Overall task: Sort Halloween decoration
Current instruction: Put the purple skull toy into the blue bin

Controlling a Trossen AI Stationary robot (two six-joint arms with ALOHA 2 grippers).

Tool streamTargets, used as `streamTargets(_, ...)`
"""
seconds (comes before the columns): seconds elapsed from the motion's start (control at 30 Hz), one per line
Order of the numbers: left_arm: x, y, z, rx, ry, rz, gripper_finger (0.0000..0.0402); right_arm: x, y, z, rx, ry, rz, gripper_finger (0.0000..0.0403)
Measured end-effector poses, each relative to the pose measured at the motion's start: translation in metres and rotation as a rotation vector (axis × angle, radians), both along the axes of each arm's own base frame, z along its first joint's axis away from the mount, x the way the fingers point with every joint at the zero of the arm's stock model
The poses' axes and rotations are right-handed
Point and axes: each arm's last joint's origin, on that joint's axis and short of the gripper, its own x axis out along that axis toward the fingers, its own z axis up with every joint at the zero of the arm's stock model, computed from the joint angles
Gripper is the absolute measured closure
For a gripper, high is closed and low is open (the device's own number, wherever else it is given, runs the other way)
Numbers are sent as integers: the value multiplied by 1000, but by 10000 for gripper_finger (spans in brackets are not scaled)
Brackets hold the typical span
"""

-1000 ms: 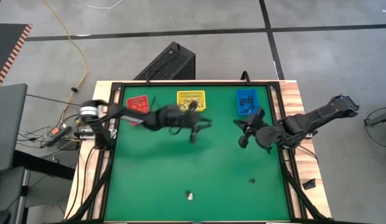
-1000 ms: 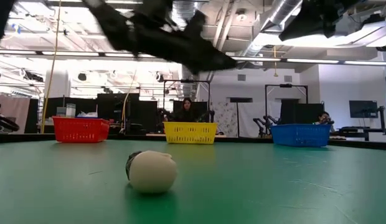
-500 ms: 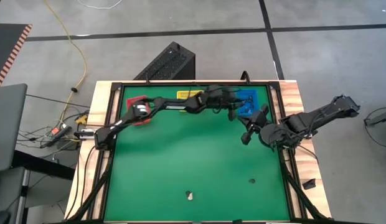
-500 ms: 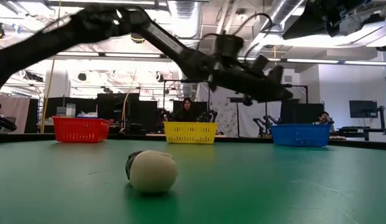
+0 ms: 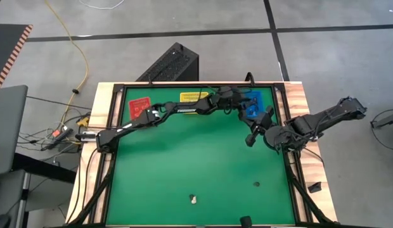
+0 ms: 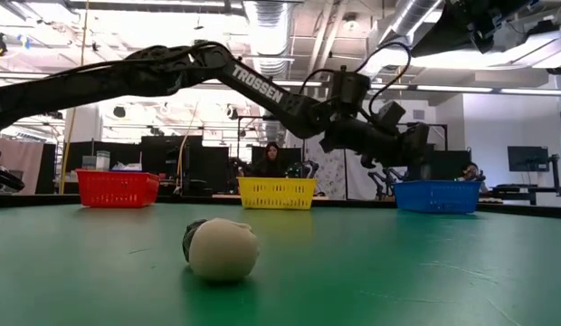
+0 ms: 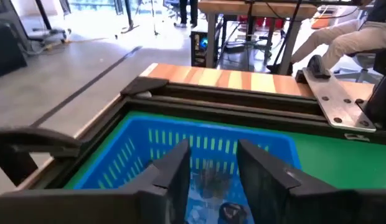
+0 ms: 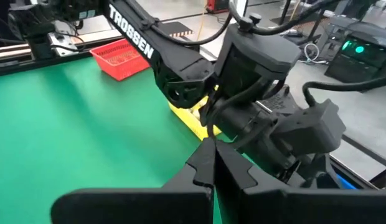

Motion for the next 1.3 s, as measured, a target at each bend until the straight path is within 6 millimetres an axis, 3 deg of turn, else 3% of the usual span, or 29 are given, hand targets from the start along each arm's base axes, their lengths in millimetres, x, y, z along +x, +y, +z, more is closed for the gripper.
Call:
streamTargets(0.2,-3,2,7,-3,68,-7,229,0,0,0,-1,-4,-10,376)
streamTargets(0.33,-19,5,34,-14,279,-9,213,-1,2,0,10,-8,3,376)
streamTargets(0.43,-43,1,74,52,473,0,214,-3,9,0,25,-17,37,376)
streamTargets(0.63,-125,-25,192,129,724,64,223,0,31,-6,101,4,191,376)
streamTargets(0.77,-175,-49,233,48,839,70,224,24,55,-19,160,36,328,376)
streamTargets(0.9,-226,-87,282,-5,821,61,224,62,82,-31,112,55,513,376)
streamTargets(1.0,-253,-116,293,-8,836,24,224,91,104,-49,119,55,674,375)
streamTargets(1.17,-291,-166,291,15,799,-47,224,133,135,-87,67,-15,855,364)
streamTargets(1.3,-325,-204,270,24,652,-140,224,162,147,-107,3,-55,942,335)
